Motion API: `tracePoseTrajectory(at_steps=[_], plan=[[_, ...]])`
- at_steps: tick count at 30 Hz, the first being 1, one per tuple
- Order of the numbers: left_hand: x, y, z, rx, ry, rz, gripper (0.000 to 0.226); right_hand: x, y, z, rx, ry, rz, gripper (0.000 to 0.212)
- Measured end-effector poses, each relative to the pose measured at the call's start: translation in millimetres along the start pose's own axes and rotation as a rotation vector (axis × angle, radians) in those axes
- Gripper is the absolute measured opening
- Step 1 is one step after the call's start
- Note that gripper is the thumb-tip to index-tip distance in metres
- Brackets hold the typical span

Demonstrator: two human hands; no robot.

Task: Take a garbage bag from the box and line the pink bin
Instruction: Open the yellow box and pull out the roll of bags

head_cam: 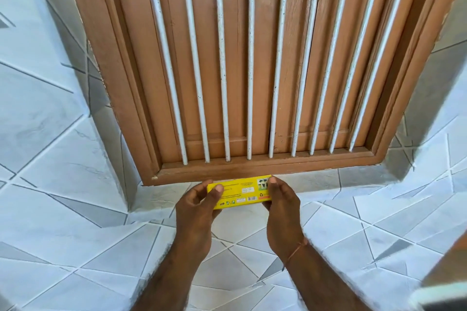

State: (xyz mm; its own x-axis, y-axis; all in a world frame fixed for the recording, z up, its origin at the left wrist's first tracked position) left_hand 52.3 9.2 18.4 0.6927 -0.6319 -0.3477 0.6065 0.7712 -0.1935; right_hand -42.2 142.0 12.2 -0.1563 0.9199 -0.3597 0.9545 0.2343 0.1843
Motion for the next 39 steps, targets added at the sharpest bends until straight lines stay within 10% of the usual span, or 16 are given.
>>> tracePoseTrajectory(at_steps=[39], plan=[[-73.1,49.9,16.4,0.209,0.181,0.084,0.015,40.5,4.2,-52.7,0.059,-0.032,0.243,0.028]])
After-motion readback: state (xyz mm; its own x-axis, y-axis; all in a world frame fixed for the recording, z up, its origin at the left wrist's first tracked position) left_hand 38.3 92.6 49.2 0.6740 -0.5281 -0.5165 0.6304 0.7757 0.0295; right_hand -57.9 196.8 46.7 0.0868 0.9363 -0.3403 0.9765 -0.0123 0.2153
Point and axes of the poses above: each hand's wrist, its own y-axis away from the middle knuckle, its own x-axis out of the back of the hand, z = x × y, the point moved 3 cm from there along -y, towards the middle knuckle, and after that the axes turned 15 degrees about -x, right-handed, at the moved point
